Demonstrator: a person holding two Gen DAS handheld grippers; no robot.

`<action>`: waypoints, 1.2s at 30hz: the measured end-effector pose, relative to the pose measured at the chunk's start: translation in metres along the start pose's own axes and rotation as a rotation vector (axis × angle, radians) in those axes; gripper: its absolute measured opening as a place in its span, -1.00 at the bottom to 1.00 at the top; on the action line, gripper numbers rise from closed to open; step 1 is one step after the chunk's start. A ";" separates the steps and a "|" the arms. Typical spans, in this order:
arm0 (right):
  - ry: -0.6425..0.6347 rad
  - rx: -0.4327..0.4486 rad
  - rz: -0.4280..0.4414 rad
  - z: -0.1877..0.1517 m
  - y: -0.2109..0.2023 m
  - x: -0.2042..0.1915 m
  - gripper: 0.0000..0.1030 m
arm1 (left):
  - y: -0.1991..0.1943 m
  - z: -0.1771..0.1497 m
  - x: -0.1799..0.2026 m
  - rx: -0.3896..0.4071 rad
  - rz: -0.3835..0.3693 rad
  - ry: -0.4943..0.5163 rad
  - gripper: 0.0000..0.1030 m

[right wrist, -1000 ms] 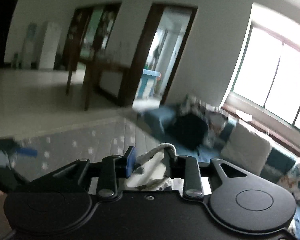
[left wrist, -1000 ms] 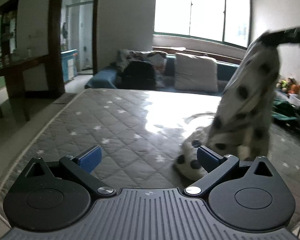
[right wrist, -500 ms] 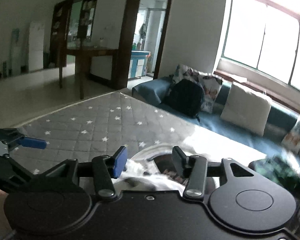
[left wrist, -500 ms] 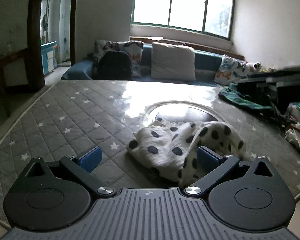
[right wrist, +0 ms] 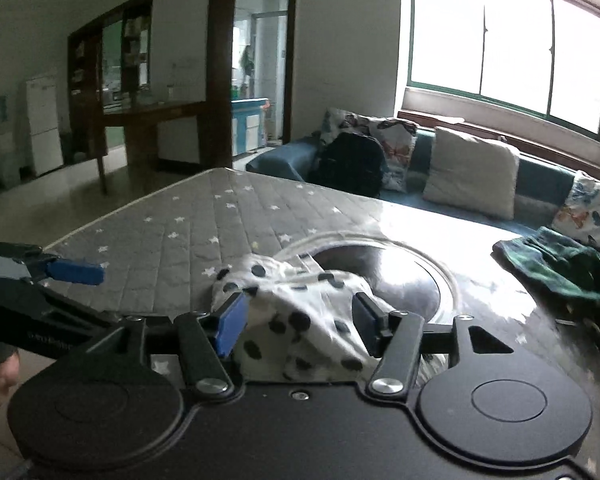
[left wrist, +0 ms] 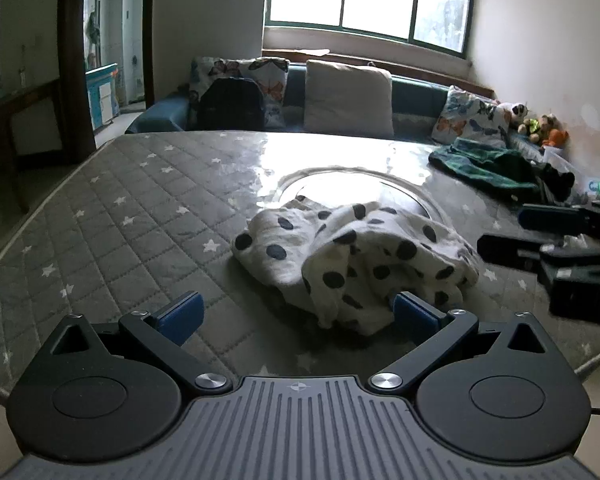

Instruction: Fold clothes

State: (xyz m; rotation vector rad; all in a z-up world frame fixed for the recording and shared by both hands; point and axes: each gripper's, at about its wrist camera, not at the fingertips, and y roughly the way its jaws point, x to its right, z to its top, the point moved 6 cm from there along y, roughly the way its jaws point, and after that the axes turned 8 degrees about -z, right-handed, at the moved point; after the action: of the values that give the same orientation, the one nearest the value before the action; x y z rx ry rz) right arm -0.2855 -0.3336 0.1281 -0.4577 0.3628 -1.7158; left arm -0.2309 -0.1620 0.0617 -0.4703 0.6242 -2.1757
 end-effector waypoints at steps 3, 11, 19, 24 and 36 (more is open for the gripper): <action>0.003 0.001 -0.033 -0.009 -0.003 0.003 0.27 | -0.003 -0.007 0.010 -0.006 0.028 0.023 0.99; 0.045 -0.048 -0.060 -0.046 -0.004 0.010 0.28 | 0.003 -0.029 0.030 -0.035 0.097 0.035 0.99; 0.088 -0.108 -0.072 -0.085 -0.009 0.013 0.31 | 0.008 -0.049 0.048 -0.072 0.113 0.022 0.99; 0.082 -0.128 -0.098 -0.104 -0.017 0.013 0.31 | 0.010 -0.058 0.055 -0.090 0.119 0.012 0.99; 0.120 -0.189 -0.097 -0.123 -0.021 0.019 0.31 | 0.017 -0.075 0.060 -0.157 0.139 -0.023 0.99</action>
State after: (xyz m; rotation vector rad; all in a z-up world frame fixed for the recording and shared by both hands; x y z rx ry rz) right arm -0.3668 -0.3500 0.0323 -0.5178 0.6018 -1.8160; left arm -0.2957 -0.1984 -0.0013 -0.5179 0.7954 -1.9963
